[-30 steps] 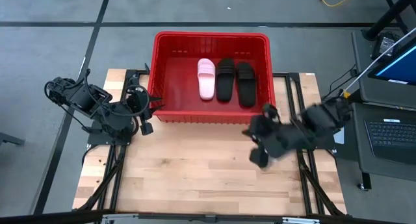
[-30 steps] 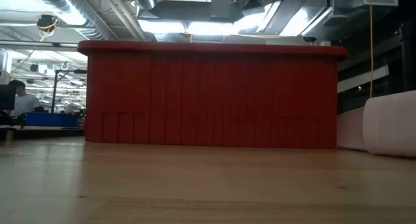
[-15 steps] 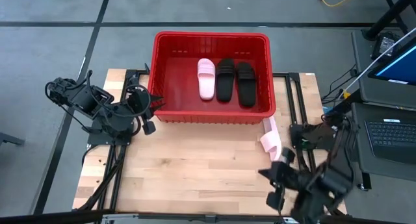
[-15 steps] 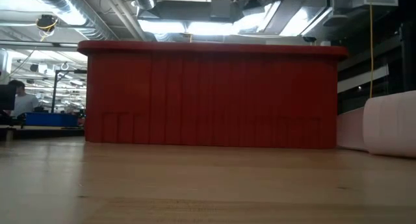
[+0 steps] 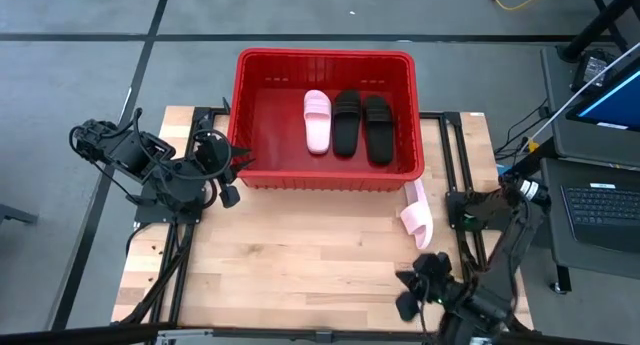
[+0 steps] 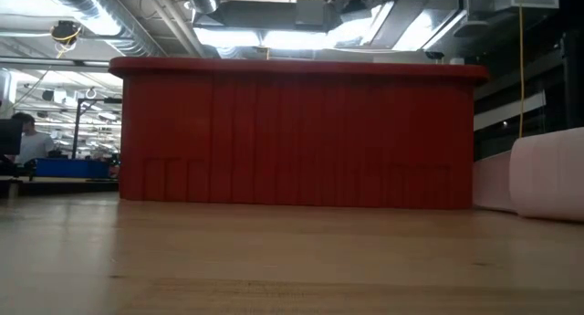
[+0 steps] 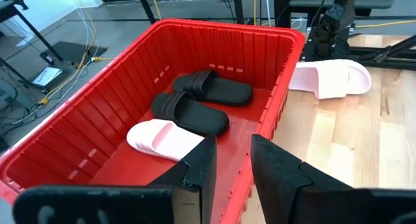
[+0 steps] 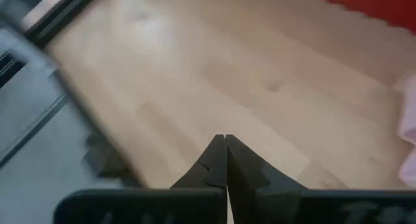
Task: Pick and place slides into bin
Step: Put the pink slipper into the red bin
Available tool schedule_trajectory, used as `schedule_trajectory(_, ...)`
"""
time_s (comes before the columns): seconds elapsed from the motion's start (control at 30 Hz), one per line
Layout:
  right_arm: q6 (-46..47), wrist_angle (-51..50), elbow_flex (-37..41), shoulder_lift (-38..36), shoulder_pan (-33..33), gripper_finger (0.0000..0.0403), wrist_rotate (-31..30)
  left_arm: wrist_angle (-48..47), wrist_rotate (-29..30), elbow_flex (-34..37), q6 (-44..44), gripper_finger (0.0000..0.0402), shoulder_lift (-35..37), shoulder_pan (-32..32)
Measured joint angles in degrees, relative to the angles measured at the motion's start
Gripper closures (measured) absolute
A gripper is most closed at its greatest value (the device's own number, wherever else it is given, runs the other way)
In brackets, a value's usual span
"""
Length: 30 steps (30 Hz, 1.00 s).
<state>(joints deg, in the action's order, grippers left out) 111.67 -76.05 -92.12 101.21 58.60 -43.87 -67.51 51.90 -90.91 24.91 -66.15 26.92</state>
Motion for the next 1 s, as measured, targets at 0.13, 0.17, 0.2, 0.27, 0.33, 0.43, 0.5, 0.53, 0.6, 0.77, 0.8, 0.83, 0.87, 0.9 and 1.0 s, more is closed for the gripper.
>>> schedule_trajectory(0.13, 12.02, -5.05, 3.56, 0.00, -1.96, 0.0401, 0.95, -0.02, -0.81, 0.00, -0.10, 0.0313, 0.00, 0.00)
schedule_trajectory(0.17, 14.95, -6.28, 4.36, 0.00, -2.44, 0.0400, 1.78, -0.02, -1.52, 0.00, -0.21, 0.0313, 0.00, -0.02)
schedule_trajectory(0.2, 17.81, -7.42, 5.02, 0.00, -2.95, 0.0400, 2.52, -0.02, -2.32, 0.00, -0.74, 0.0313, 0.00, 0.00)
schedule_trajectory(0.27, 21.26, -8.94, 6.00, 0.00, -4.15, 0.0400, 4.18, -0.04, -3.40, 0.00, -2.70, 0.0313, 0.00, 0.00)
schedule_trajectory(0.33, 21.37, -9.22, 6.62, 0.00, -5.79, 0.0400, 7.26, -0.04, -4.02, 0.00, -4.37, 0.0313, -0.02, 0.00)
schedule_trajectory(0.43, 21.21, -9.61, 7.52, 0.00, -7.90, 0.0399, 11.20, -0.04, -4.07, 0.00, -6.29, 0.0313, -0.02, -0.01)
schedule_trajectory(0.5, 19.99, -8.22, 7.82, 0.00, -8.72, 0.0398, 11.23, -0.07, -4.07, 0.00, -7.21, 0.0313, -0.01, -0.01)
schedule_trajectory(0.53, 19.87, -7.98, 7.95, 0.00, -9.11, 0.0397, 11.26, -0.07, -4.07, 0.00, -7.57, 0.0313, -0.01, -0.01)
schedule_trajectory(0.6, 19.90, -8.02, 7.98, 0.00, -9.75, 0.0391, 11.44, -0.07, -4.07, 0.00, -7.65, 0.0313, -0.02, 0.00)
schedule_trajectory(0.77, 18.98, -9.21, 7.98, 0.00, -10.27, 0.0366, 11.40, -0.07, -4.07, 0.00, -7.67, 0.0313, -0.02, 0.00)
schedule_trajectory(0.8, 18.70, -9.24, 7.98, 0.00, -10.22, 0.0360, 11.42, -0.07, -4.07, 0.00, -7.67, 0.0313, -0.02, -0.02)
schedule_trajectory(0.83, 18.63, -9.15, 7.98, -0.01, -10.19, 0.0353, 11.42, -0.08, -4.07, 0.00, -7.67, 0.0313, -0.02, -0.02)
schedule_trajectory(0.87, 18.62, -9.10, 7.98, -0.11, -10.18, 0.0347, 11.44, -0.09, -4.07, 0.00, -7.71, 0.0313, -0.02, -0.02)
schedule_trajectory(0.9, 18.60, -8.85, 7.98, -0.32, -10.18, 0.0341, 11.41, -0.09, -4.07, 0.00, -7.79, 0.0313, -0.01, 0.00)
schedule_trajectory(1.0, 18.43, -8.75, 7.96, -0.90, -10.24, 0.0324, 10.61, -0.09, -4.07, 0.00, -9.24, 0.0313, 0.00, -0.02)
